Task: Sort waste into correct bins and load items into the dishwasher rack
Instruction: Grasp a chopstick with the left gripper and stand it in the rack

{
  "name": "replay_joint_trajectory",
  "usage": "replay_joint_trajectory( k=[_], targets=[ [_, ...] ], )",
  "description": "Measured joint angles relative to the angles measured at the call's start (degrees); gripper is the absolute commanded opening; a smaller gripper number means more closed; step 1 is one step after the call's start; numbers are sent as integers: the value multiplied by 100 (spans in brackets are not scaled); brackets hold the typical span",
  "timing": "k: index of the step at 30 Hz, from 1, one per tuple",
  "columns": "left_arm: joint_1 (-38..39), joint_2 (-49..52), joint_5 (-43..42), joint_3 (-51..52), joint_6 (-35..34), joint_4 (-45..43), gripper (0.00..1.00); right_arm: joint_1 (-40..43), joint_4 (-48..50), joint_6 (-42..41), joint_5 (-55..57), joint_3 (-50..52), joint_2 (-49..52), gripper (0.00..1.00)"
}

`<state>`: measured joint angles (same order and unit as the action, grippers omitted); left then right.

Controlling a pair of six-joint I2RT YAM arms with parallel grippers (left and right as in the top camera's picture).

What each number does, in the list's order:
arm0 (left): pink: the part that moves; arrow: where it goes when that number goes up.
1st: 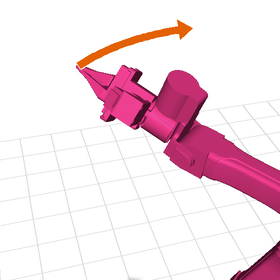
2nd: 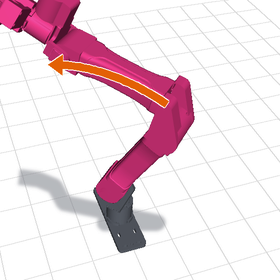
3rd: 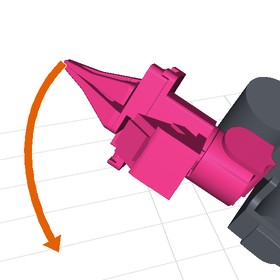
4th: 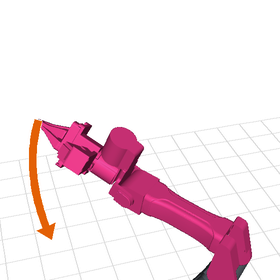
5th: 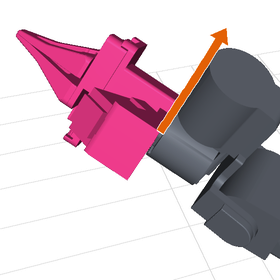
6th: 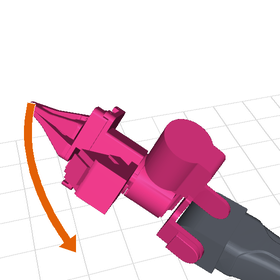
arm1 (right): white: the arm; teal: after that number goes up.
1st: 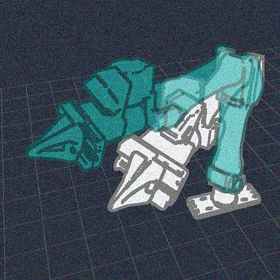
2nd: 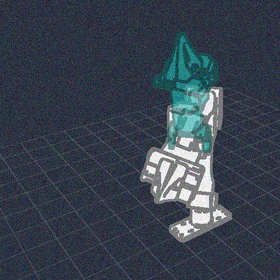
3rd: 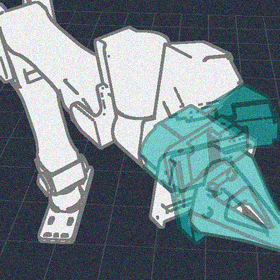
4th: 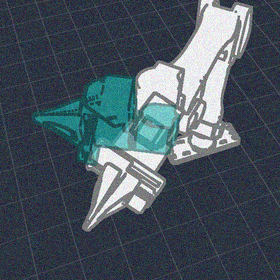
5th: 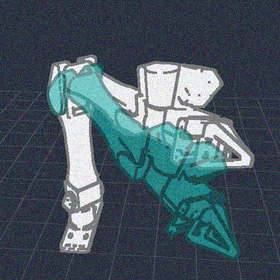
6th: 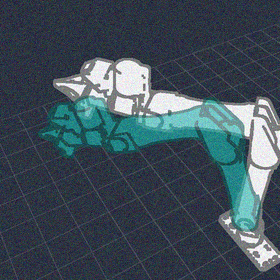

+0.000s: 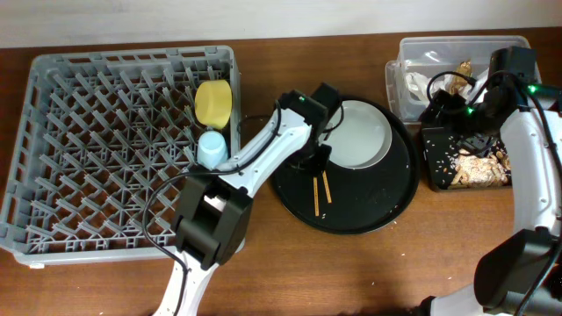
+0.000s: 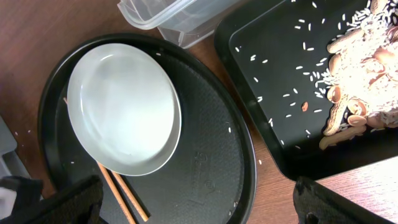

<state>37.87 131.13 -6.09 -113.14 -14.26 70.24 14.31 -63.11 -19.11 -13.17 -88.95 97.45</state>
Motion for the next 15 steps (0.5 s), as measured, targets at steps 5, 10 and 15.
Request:
replay_joint_trajectory(
  k=[5, 10, 15],
  targets=[
    [59, 0, 155, 195, -581, -420, 42, 0, 2, 4, 2, 0, 0, 98],
    [219, 0, 109, 310, -647, -719, 42, 0, 2, 2, 0, 0, 2, 98],
    [219, 76, 50, 317, -741, -754, 29, 0, 2, 2, 0, 0, 2, 98]
  ],
)
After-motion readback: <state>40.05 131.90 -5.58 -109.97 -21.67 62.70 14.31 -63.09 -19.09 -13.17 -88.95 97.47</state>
